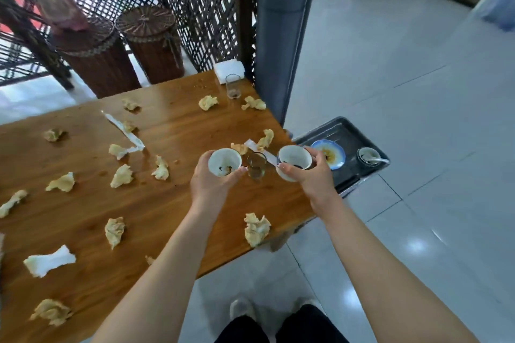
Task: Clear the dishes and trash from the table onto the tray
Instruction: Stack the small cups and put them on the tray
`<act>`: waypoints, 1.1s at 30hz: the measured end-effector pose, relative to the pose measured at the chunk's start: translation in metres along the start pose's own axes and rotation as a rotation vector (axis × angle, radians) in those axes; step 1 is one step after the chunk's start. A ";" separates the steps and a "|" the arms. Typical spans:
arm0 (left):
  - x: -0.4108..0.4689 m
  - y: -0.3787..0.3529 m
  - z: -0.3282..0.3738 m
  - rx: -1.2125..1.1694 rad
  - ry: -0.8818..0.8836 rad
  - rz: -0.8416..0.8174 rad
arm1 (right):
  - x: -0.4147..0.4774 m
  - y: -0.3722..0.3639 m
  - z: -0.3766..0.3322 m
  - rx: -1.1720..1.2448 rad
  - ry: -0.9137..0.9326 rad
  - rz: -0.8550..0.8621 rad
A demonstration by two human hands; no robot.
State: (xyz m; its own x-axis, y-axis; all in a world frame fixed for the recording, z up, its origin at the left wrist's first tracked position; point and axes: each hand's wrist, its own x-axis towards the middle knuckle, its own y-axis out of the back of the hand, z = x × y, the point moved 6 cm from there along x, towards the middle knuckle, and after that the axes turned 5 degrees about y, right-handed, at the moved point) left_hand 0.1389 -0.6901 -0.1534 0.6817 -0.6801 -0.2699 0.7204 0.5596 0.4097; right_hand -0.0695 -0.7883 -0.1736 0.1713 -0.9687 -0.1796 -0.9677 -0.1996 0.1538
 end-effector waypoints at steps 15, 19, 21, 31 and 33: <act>-0.076 -0.146 0.082 0.064 -0.080 -0.148 | -0.002 0.182 0.019 0.240 0.021 0.169; -0.102 -0.185 0.087 0.031 -0.098 -0.188 | -0.007 0.227 0.025 0.249 0.016 0.181; -0.115 -0.206 0.092 0.018 -0.094 -0.211 | -0.010 0.252 0.028 0.266 0.008 0.188; -0.132 -0.296 0.129 0.018 -0.150 -0.336 | 0.005 0.343 0.048 0.173 -0.010 0.277; -0.128 -0.310 0.134 0.002 -0.143 -0.363 | 0.013 0.352 0.050 0.163 -0.018 0.296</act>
State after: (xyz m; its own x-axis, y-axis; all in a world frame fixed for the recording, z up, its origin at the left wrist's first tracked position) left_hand -0.1887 -0.8405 -0.1294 0.3574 -0.8930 -0.2734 0.9112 0.2692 0.3118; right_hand -0.4174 -0.8641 -0.1707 -0.1233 -0.9780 -0.1680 -0.9921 0.1173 0.0452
